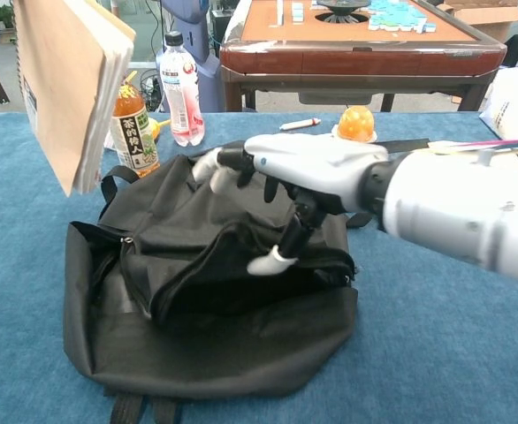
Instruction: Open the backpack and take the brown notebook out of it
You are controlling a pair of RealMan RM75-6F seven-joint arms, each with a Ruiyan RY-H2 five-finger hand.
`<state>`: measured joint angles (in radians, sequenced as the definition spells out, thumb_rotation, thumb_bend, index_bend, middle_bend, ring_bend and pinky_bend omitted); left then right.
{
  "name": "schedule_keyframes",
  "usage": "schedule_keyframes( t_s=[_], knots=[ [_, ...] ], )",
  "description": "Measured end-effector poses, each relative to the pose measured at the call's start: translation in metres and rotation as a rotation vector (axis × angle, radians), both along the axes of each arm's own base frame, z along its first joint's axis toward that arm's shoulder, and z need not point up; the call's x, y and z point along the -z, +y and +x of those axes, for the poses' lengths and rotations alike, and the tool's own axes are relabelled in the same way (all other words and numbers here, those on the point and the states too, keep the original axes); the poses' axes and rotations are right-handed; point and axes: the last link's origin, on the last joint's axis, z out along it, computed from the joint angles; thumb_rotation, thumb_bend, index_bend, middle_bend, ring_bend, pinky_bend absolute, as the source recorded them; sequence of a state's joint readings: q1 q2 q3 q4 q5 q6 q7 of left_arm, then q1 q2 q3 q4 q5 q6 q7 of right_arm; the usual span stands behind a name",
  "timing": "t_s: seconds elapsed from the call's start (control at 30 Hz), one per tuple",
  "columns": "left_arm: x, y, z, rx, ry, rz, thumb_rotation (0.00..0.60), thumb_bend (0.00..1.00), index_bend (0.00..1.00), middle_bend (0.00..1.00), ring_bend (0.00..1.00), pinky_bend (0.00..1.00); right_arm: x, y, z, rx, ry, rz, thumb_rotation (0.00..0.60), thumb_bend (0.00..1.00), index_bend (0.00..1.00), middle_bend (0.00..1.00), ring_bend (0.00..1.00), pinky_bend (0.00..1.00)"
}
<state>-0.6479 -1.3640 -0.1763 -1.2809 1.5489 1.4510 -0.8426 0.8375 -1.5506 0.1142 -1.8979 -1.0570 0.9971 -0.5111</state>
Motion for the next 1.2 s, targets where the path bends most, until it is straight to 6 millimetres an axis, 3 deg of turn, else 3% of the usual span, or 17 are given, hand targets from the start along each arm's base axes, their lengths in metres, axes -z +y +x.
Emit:
schedule_keyframes(
  t_s=[0.2, 0.43, 0.6, 0.73, 0.8, 0.9, 0.97, 1.1, 1.2],
  knots=[
    [0.012, 0.009, 0.000, -0.019, 0.089, 0.054, 0.600, 0.61, 0.57, 0.66, 0.54, 0.44, -0.035, 0.013, -0.011, -0.045, -0.022, -0.029, 0.600, 0.02, 0.00, 0.02, 0.01, 0.26],
    [0.025, 0.020, -0.003, -0.083, 0.216, 0.196, 0.600, 0.61, 0.56, 0.66, 0.53, 0.45, -0.086, 0.010, -0.041, 0.033, -0.060, -0.179, 0.600, 0.03, 0.00, 0.04, 0.01, 0.26],
    [0.049, 0.018, -0.007, -0.135, 0.314, 0.216, 0.600, 0.53, 0.51, 0.62, 0.52, 0.47, -0.110, 0.009, -0.061, 0.095, -0.072, -0.242, 0.600, 0.04, 0.00, 0.04, 0.01, 0.26],
    [0.066, 0.006, -0.010, -0.136, 0.379, 0.115, 0.596, 0.39, 0.35, 0.47, 0.40, 0.44, -0.122, 0.008, -0.073, 0.124, -0.073, -0.277, 0.600, 0.05, 0.00, 0.04, 0.01, 0.26],
    [0.072, -0.001, -0.009, -0.134, 0.418, 0.067, 0.538, 0.32, 0.25, 0.35, 0.32, 0.38, -0.128, 0.007, -0.077, 0.133, -0.070, -0.297, 0.600, 0.06, 0.00, 0.04, 0.01, 0.26],
    [0.077, -0.014, -0.004, -0.129, 0.478, -0.026, 0.296, 0.24, 0.08, 0.16, 0.14, 0.26, -0.136, 0.004, -0.084, 0.148, -0.066, -0.327, 0.600, 0.07, 0.00, 0.04, 0.01, 0.26],
    [0.078, -0.025, 0.001, -0.125, 0.509, -0.094, 0.212, 0.21, 0.01, 0.09, 0.06, 0.20, -0.141, 0.002, -0.089, 0.162, -0.061, -0.348, 0.600, 0.08, 0.00, 0.04, 0.01, 0.26],
    [0.069, -0.043, 0.009, -0.117, 0.567, -0.177, 0.197, 0.20, 0.00, 0.05, 0.01, 0.17, -0.148, 0.001, -0.099, 0.189, -0.042, -0.372, 0.600, 0.08, 0.00, 0.04, 0.01, 0.26],
    [0.055, -0.052, 0.006, -0.136, 0.617, -0.175, 0.279, 0.20, 0.00, 0.05, 0.02, 0.17, -0.154, 0.001, -0.108, 0.211, -0.028, -0.386, 0.600, 0.08, 0.00, 0.05, 0.01, 0.26]
  ],
)
